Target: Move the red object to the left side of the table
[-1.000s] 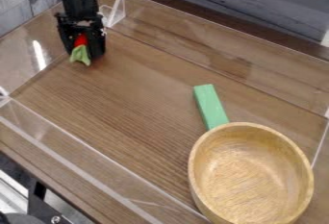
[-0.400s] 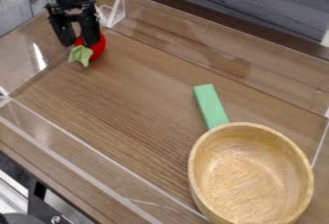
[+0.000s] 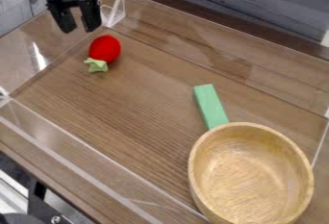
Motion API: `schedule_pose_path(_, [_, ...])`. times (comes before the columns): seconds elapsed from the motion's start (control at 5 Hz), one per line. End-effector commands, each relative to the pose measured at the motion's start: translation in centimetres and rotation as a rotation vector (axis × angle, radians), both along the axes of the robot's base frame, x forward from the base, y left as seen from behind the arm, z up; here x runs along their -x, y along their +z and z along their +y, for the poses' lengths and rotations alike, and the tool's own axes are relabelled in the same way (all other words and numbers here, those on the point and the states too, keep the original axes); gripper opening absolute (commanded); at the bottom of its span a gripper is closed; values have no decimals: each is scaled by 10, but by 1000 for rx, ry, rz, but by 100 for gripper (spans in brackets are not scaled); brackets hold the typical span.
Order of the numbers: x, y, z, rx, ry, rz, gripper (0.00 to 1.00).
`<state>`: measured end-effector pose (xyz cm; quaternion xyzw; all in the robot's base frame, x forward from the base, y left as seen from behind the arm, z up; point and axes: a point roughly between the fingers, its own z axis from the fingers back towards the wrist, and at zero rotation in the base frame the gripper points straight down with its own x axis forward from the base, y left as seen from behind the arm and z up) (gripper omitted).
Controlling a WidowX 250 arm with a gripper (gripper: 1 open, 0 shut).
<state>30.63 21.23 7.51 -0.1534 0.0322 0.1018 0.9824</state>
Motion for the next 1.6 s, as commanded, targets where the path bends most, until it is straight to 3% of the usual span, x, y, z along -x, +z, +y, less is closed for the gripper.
schedule_pose_path(0.0, [-11, 39, 1, -64, 15, -87, 100])
schedule_pose_path(1.4, [-17, 67, -3, -69, 57, -100, 100])
